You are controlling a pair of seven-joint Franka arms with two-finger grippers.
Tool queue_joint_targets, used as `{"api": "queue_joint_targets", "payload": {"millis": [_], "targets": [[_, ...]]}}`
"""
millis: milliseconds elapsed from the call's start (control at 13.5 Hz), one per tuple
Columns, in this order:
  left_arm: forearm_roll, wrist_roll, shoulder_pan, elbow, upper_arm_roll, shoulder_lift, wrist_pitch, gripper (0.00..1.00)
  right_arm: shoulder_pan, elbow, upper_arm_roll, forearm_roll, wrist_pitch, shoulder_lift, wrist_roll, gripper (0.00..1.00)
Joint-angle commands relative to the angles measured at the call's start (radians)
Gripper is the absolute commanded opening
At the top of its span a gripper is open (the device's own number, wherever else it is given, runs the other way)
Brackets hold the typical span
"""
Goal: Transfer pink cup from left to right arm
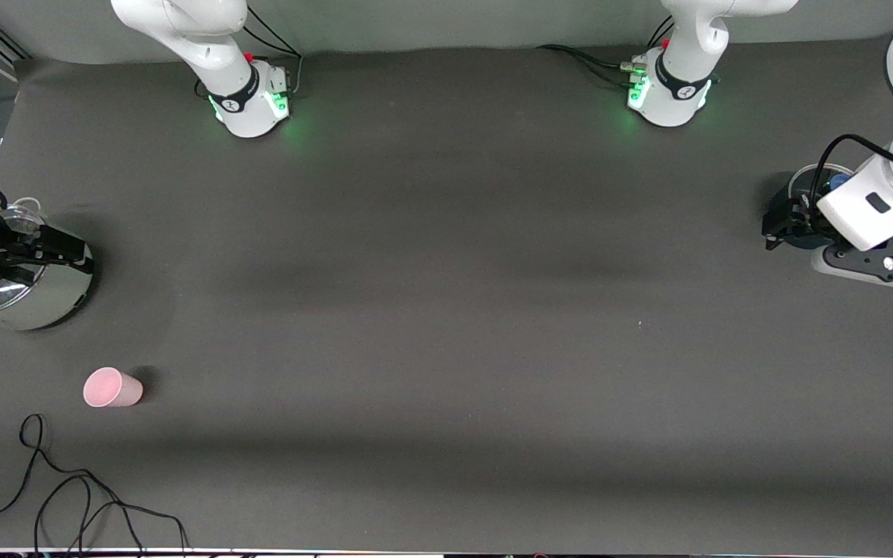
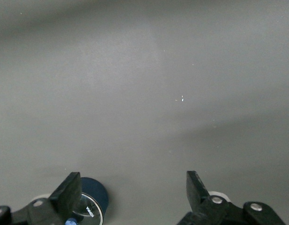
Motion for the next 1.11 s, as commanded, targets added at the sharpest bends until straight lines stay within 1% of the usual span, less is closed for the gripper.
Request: {"api": "queue_joint_targets", "payload": {"millis": [0,149,223,372,520,743,818,1041], "targets": [[0.011,-0.017,-0.013,0.013,-0.008,0.0,-0.027,1.0,0.022,-0.002,-0.01,-0.046,0.03,-0.022,0.048,1.0],[0.011,-0.017,-0.019,0.002,-0.008,-0.007,-0.026,1.0,0.071,-0.007,-0.023,-0.09,0.059,-0.025,0.076,1.0],[0.011,-0.016,-0.017,0.002,-0.008,-0.007,-0.024,1.0,0.075,-0.007,-0.023,-0.106,0.071,-0.024,0.094,1.0],[0.011,-0.016,-0.017,0.004,-0.008,-0.005,-0.023,1.0,0.074,-0.007,-0.027,-0.101,0.08,-0.024,0.093,1.0],[0.011,-0.014,-0.016,0.004,-0.008,-0.004,-0.023,1.0,0.075,0.011,-0.06,-0.095,0.081,-0.025,0.094,1.0],[0.011,-0.014,-0.016,0.002,-0.008,-0.002,-0.024,1.0,0.077,0.011,-0.068,-0.095,0.076,-0.03,0.096,1.0],[0.011,-0.014,-0.016,0.002,-0.008,-0.002,-0.024,1.0,0.075,0.014,-0.07,-0.095,0.068,-0.03,0.099,1.0],[0.011,-0.013,-0.014,0.002,-0.008,-0.001,-0.024,1.0,0.075,0.011,-0.07,-0.095,-0.039,-0.037,0.087,1.0]]}}
